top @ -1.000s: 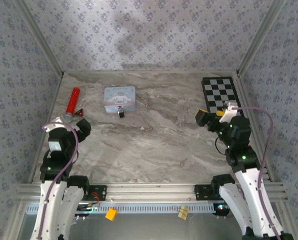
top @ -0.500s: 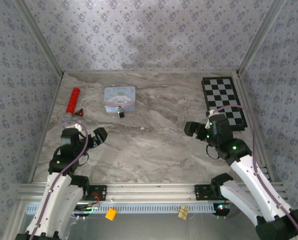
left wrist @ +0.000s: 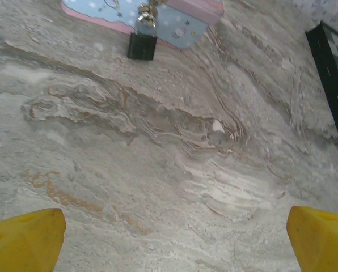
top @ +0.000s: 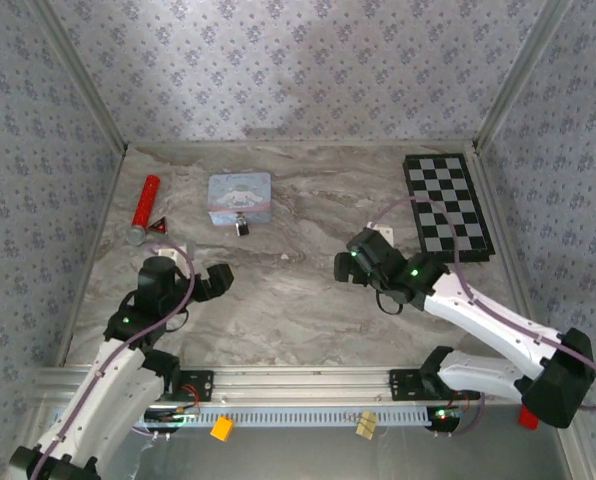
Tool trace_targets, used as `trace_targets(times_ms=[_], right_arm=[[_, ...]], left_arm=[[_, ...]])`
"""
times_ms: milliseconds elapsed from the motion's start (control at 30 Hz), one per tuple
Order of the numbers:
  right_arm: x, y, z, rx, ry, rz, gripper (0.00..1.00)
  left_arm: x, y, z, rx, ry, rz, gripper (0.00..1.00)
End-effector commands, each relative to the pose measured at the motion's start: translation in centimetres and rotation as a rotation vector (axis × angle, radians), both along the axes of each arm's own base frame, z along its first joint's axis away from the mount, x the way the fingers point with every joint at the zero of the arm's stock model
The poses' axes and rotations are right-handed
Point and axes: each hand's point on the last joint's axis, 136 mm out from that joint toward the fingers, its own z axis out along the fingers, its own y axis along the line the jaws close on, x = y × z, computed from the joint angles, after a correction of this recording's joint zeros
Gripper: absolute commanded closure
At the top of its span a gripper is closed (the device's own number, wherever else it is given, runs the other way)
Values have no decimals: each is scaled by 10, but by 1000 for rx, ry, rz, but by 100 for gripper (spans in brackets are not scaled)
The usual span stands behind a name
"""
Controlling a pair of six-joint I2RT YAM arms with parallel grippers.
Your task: Unlock the padlock with the key
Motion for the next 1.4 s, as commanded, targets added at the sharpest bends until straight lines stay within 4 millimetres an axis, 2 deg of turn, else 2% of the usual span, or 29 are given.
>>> trace_targets(times_ms=[0,233,367,567,867,1000,1367], right_arm=[[-8,-5,-1,-46,24,-69,3],[-34,8,-23,-114,110,-72,4],[-48,16,-39,-119,170,-77,6],[-75,4,-76,-158,302,-151,10],[-102,-16,-109,-112,404,-276,19],[-105,-18,-121,-67,432,-316,25],[-97,-16,-129,-136,489,-329,45]], left_arm=[[0,-5,-4,32,-18,-28,0],[-14,-12,-32,19,45,-49,0],[-19,-14,-41,3,65,-46,0],[-20,-9,-44,-13,58,-7,0],[-19,-8,-42,-23,44,7,0],[-18,-8,-43,-23,43,9,0],[-18,-8,-47,-23,49,12,0]])
